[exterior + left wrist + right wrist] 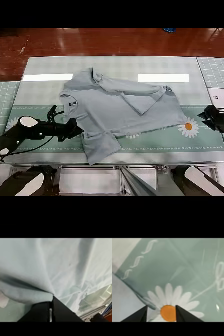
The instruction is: Fold the shirts.
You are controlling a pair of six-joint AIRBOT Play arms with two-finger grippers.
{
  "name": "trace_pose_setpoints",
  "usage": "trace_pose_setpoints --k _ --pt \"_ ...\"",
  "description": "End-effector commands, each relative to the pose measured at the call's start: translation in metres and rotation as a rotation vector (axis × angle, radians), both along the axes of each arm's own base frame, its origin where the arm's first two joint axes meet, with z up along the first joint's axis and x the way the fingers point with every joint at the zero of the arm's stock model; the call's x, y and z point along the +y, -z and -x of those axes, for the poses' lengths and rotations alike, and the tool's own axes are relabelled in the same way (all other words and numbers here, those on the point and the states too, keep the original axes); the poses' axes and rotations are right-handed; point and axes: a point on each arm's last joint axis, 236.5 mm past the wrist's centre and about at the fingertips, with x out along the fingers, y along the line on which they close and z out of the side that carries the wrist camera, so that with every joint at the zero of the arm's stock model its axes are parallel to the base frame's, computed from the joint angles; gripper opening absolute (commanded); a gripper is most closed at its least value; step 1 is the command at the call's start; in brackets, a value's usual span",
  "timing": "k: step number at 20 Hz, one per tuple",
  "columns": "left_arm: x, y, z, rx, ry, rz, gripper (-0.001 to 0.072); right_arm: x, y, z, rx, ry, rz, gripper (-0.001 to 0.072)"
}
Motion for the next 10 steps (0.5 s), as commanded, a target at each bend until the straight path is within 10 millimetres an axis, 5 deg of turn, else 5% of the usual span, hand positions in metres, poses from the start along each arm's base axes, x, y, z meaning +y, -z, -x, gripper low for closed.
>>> trace_pose_setpoints --k 1,4,10 --pt "-0.002 -0.002 -0.002 -0.019 0.009 0.008 0.0022 -0.016 -0.001 0.017 -0.036 0.100 -0.104 0.0414" --pt "-0.002 -0.001 -0.003 -0.031 0.013 0.002 0.0022 -0.005 0.013 0.025 -0.031 0.122 -0.267 0.0414" --pt "-0.001 -0.001 -0.004 -0.033 0.009 0.001 0.0022 0.049 0.043 0.013 0.063 -0.060 -0.383 0.0414"
